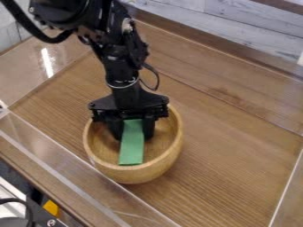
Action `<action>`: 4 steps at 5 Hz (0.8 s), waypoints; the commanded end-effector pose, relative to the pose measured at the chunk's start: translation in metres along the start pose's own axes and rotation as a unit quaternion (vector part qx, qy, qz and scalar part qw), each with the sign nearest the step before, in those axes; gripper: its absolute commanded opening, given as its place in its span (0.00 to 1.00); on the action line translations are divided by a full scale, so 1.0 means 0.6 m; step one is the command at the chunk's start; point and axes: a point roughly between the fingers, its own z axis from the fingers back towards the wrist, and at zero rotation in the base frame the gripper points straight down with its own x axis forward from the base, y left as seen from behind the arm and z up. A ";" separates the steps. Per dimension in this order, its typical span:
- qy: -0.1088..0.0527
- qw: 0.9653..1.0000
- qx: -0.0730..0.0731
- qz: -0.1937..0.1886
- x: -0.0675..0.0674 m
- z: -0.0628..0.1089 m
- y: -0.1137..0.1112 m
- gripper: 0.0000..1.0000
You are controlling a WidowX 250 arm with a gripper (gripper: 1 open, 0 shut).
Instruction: Remove the green block from inside the brown bowl and put it on the table
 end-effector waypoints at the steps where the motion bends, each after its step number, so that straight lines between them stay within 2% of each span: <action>1: -0.006 1.000 -0.002 0.011 -0.006 0.014 -0.009 0.00; 2: -0.006 1.000 -0.002 0.022 -0.016 0.024 -0.013 0.00; 4: -0.005 1.000 -0.001 0.025 -0.019 0.051 -0.045 0.00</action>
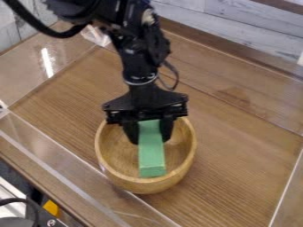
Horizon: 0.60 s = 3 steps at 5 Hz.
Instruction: Remove the green block from inside the brown bowl and put it on the table
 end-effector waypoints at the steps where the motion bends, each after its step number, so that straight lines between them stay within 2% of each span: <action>1: -0.021 0.999 -0.018 -0.031 0.017 0.011 -0.020 0.00; 2: -0.018 0.998 -0.020 -0.060 0.020 0.000 -0.027 0.00; 3: -0.019 0.998 -0.019 -0.052 0.029 0.002 -0.032 0.00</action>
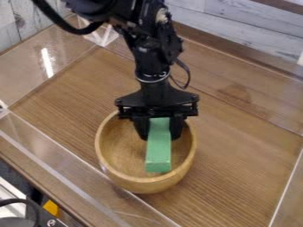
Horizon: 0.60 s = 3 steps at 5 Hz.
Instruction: Remove the green block from inside the brown bowl and put it on the table
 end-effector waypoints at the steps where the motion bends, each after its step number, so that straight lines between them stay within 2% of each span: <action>1: -0.017 1.000 -0.008 0.002 0.021 0.015 -0.014 0.00; 3: -0.020 1.000 -0.007 0.022 0.011 0.034 0.000 0.00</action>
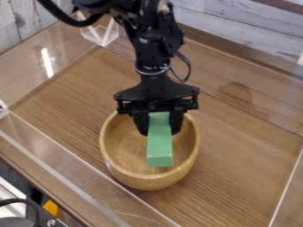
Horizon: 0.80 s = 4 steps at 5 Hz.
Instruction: Remove the green block from inside the brown bowl and put it on the table
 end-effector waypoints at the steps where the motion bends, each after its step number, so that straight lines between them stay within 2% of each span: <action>1: -0.018 1.000 -0.009 0.005 0.014 0.010 0.001 0.00; 2: -0.019 1.000 -0.008 0.009 0.021 0.006 0.004 0.00; 4: -0.020 1.000 -0.008 0.013 0.015 0.000 -0.023 0.00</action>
